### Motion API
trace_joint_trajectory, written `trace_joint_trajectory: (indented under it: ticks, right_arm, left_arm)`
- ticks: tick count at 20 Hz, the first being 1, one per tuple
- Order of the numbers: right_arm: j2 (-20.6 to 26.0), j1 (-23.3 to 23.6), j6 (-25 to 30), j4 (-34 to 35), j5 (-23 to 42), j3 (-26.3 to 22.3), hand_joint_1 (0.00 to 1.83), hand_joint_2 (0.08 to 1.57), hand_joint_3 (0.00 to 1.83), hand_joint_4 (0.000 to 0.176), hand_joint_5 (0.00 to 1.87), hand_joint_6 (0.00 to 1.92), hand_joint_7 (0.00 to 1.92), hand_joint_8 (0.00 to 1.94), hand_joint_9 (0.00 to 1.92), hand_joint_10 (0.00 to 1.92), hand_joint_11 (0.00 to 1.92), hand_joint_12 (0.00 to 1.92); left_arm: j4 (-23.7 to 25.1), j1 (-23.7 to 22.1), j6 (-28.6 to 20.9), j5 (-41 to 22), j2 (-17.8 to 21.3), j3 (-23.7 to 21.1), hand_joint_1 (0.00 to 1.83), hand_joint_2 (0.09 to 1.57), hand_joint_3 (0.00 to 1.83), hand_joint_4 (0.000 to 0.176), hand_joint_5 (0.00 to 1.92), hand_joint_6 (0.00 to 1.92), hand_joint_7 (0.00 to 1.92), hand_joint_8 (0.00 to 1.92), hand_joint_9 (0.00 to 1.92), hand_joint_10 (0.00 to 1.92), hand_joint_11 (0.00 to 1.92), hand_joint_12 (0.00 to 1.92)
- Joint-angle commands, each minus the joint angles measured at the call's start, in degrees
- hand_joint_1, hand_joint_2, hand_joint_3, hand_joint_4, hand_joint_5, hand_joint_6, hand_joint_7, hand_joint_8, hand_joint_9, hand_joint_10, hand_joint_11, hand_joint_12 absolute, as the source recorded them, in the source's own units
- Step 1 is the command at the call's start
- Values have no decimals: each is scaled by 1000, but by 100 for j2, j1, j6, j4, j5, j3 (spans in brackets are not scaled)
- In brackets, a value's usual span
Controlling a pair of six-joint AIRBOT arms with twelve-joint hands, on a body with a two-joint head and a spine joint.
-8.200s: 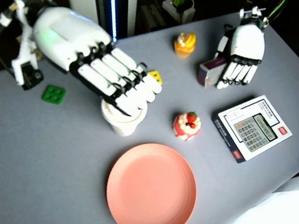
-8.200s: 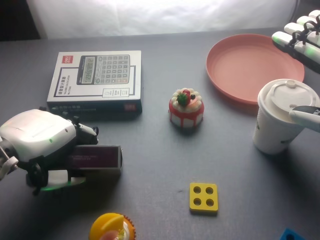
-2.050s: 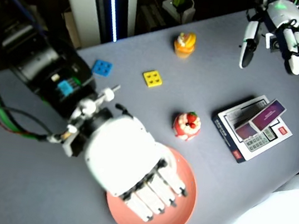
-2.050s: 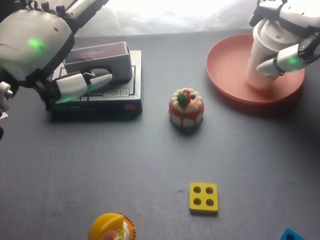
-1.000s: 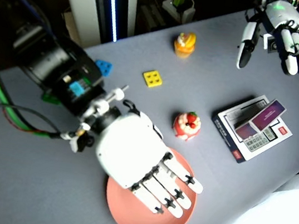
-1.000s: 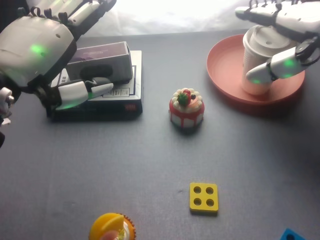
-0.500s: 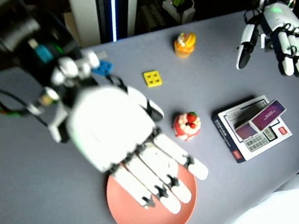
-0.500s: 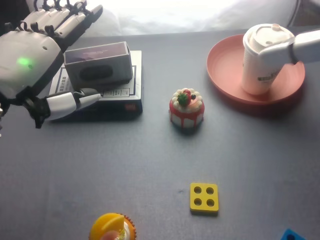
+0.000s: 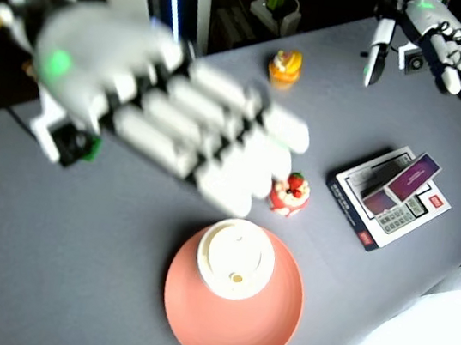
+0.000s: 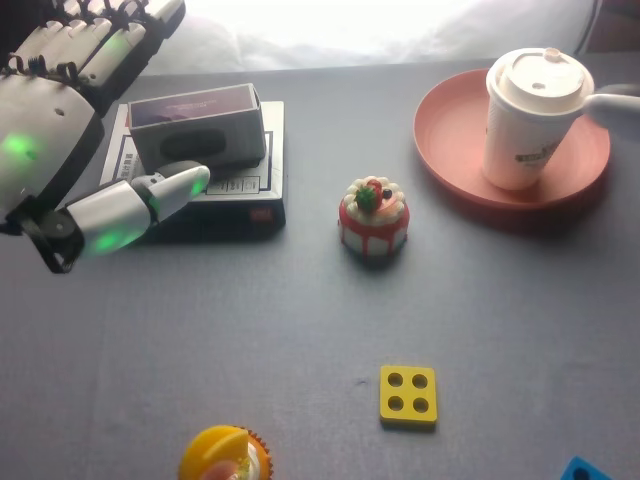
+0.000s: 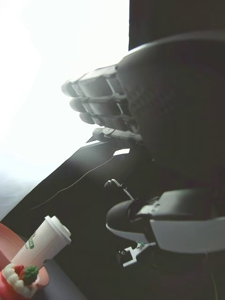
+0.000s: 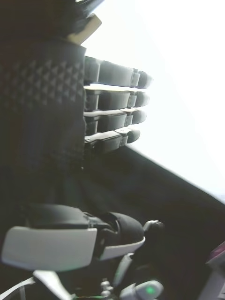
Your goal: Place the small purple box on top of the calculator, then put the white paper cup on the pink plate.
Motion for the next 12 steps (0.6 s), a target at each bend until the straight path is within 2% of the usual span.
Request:
trace_joint_trajectory:
  ticks: [1, 4, 5, 6, 7, 8, 9, 10, 12]
  right_arm:
    - [67, -53, 18, 31, 1253, -60, 834, 1241, 18, 3, 0, 0, 0, 0, 0, 0, 0, 0]
    - [274, -578, 0, 75, 2079, -331, 833, 1244, 14, 0, 0, 0, 0, 0, 0, 0, 0, 0]
    - [320, -731, -36, 111, 2291, -401, 641, 1163, 0, 0, 0, 0, 0, 0, 0, 0, 0, 0]
    - [374, -867, -74, 164, 2507, -475, 576, 1120, 0, 0, 0, 0, 0, 0, 0, 0, 0, 0]
    - [427, -1002, -84, 204, 2723, -535, 536, 1115, 0, 0, 0, 0, 0, 0, 0, 0, 0, 0]
    - [460, -1078, -84, 228, 2838, -566, 528, 1114, 0, 0, 0, 0, 0, 0, 0, 0, 0, 0]
    - [501, -1173, -87, 260, 2981, -603, 545, 1096, 0, 0, 0, 0, 0, 0, 0, 0, 0, 0]
    - [540, -1260, -87, 288, 3114, -634, 592, 1085, 0, 0, 0, 0, 0, 0, 0, 0, 0, 0]
    - [633, -1395, -88, 295, 3271, -680, 590, 1169, 8, 0, 0, 0, 0, 0, 0, 0, 0, 0]
  left_arm:
    - [150, -34, -20, -940, 34, -42, 316, 1229, 41, 70, 0, 0, 0, 0, 0, 0, 0, 0]
    - [165, 124, -20, -1316, 79, -144, 248, 1244, 36, 70, 0, 0, 0, 0, 0, 0, 0, 0]
    - [164, 191, -20, -1436, 101, -179, 152, 1232, 28, 73, 0, 0, 0, 0, 0, 0, 0, 0]
    - [162, 262, -20, -1577, 131, -220, 83, 1238, 26, 82, 0, 0, 0, 0, 0, 0, 0, 0]
    - [155, 330, -19, -1739, 157, -260, 54, 1263, 32, 71, 0, 0, 0, 0, 0, 0, 0, 0]
    - [145, 371, -19, -1837, 169, -280, 48, 1268, 33, 69, 0, 0, 0, 0, 0, 0, 0, 0]
    - [129, 431, -19, -1983, 181, -307, 108, 1250, 19, 0, 0, 0, 0, 0, 0, 0, 0, 0]
    - [111, 488, -18, -2130, 191, -331, 126, 1263, 24, 0, 0, 0, 0, 0, 0, 0, 0, 0]
    - [59, 602, -16, -2520, 215, -387, 278, 1296, 27, 7, 0, 0, 0, 0, 0, 0, 0, 0]
